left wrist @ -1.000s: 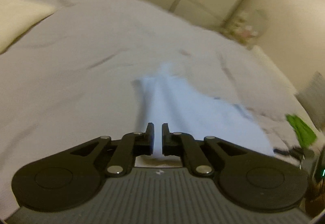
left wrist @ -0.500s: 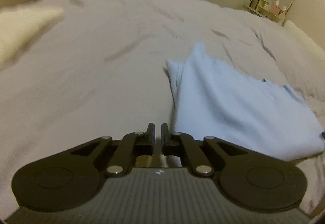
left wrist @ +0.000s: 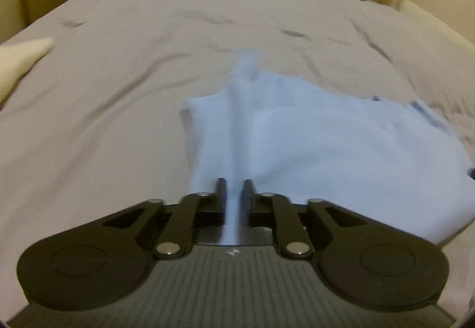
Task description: Fold clothes
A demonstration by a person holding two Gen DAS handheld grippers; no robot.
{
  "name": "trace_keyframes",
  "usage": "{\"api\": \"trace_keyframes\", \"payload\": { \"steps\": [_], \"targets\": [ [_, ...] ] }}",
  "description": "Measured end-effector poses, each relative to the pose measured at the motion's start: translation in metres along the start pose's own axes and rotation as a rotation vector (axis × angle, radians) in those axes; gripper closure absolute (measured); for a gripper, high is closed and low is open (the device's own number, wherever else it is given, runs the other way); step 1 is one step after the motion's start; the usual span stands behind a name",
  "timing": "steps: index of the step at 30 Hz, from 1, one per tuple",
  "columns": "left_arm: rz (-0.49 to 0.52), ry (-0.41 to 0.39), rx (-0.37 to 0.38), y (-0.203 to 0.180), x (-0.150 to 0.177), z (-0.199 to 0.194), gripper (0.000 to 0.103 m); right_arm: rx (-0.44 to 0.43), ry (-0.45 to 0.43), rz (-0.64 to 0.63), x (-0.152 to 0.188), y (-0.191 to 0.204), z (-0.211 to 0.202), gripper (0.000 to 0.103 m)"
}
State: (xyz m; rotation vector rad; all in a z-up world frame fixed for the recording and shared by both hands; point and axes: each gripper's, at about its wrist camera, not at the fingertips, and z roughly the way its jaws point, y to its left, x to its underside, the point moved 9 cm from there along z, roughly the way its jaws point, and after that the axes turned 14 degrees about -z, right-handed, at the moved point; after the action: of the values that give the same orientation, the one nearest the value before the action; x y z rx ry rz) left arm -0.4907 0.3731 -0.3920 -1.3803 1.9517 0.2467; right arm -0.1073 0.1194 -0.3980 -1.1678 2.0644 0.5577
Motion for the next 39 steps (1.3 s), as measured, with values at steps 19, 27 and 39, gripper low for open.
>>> {"api": "trace_keyframes", "payload": {
  "steps": [19, 27, 39],
  "targets": [
    [-0.002, 0.004, -0.120, -0.070, 0.068, -0.159, 0.061, -0.097, 0.056, 0.199, 0.048, 0.067, -0.142, 0.014],
    [0.047, -0.046, -0.162, -0.083, 0.086, -0.202, 0.058, -0.092, 0.018, 0.144, 0.050, 0.080, -0.177, 0.014],
    [0.066, -0.060, -0.184, -0.087, 0.100, -0.218, 0.054, -0.146, 0.019, 0.126, 0.052, 0.087, -0.182, 0.014]
  ]
}}
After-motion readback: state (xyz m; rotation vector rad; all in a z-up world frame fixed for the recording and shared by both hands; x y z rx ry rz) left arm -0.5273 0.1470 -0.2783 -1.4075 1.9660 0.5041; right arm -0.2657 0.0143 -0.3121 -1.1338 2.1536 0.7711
